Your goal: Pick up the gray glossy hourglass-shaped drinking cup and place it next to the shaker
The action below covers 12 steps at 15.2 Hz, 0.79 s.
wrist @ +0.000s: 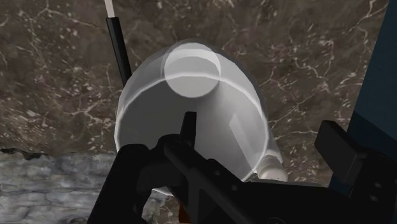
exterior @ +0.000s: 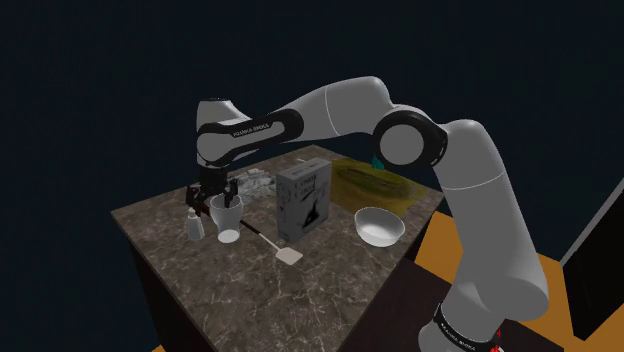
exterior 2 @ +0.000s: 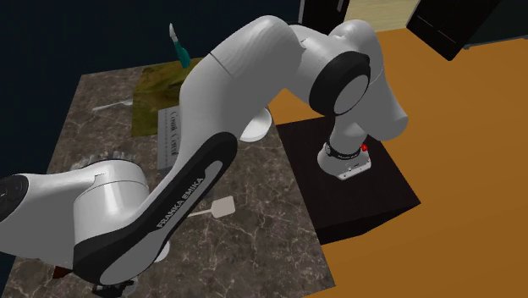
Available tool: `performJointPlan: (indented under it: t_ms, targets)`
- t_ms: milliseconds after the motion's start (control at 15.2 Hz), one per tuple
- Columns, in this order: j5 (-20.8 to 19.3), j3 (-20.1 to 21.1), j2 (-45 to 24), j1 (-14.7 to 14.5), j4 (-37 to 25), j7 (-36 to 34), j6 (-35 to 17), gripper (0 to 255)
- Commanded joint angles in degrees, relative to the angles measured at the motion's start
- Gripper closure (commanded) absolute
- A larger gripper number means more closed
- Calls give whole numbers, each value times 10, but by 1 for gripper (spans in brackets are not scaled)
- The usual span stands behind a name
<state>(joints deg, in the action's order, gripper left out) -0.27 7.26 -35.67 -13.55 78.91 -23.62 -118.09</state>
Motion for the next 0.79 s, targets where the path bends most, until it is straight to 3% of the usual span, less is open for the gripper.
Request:
performJointPlan:
  t_ms: [0,198,726]
  targets:
    - [1,0,8,1,-7,0,14,0]
    - [2,1,26,3,-31,1,57,0]
    - [2,1,26,3,-31,1,57,0]
